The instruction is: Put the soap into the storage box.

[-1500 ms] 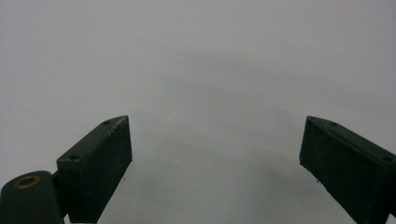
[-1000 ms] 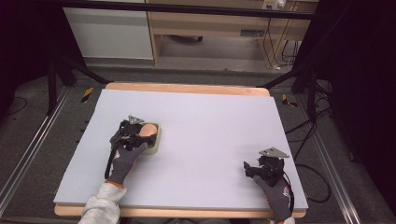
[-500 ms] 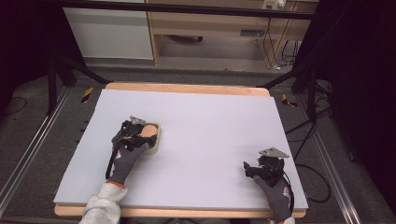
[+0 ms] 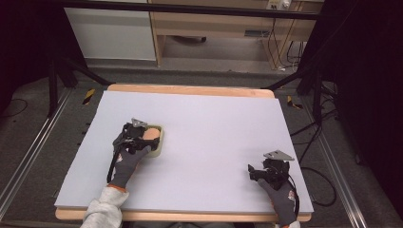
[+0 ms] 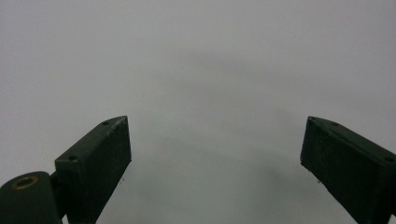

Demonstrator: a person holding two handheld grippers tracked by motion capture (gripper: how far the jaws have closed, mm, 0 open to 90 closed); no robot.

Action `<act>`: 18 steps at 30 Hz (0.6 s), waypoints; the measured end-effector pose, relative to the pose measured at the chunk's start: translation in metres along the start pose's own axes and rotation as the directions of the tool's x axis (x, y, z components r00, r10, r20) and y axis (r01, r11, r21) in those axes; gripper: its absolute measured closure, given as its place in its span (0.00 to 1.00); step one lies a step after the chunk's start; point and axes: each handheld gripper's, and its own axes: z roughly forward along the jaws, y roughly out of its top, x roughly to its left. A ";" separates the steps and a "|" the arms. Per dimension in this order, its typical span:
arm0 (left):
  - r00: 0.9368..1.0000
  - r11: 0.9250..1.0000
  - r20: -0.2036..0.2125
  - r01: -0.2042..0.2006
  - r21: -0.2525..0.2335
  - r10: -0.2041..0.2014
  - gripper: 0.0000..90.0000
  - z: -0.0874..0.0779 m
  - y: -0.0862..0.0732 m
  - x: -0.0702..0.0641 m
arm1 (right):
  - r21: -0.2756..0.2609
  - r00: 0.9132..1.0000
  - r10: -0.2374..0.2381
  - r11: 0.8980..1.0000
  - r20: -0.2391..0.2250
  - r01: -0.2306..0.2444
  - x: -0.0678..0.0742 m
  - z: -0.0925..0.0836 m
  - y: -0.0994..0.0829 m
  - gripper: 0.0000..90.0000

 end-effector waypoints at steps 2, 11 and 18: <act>1.000 1.000 0.006 0.005 -0.013 -0.005 0.29 -0.003 0.000 -0.001 | 0.000 1.000 -0.001 1.000 0.001 0.001 0.000 0.000 0.000 0.10; 0.999 0.998 0.035 -0.006 -0.055 0.008 0.26 -0.023 -0.002 -0.003 | -0.013 1.000 0.020 1.000 0.006 -0.020 -0.002 -0.003 0.000 0.09; 0.998 0.995 0.066 -0.005 -0.097 0.011 0.25 -0.043 -0.014 -0.003 | -0.021 0.999 0.039 0.999 0.014 -0.039 -0.008 -0.006 -0.001 0.09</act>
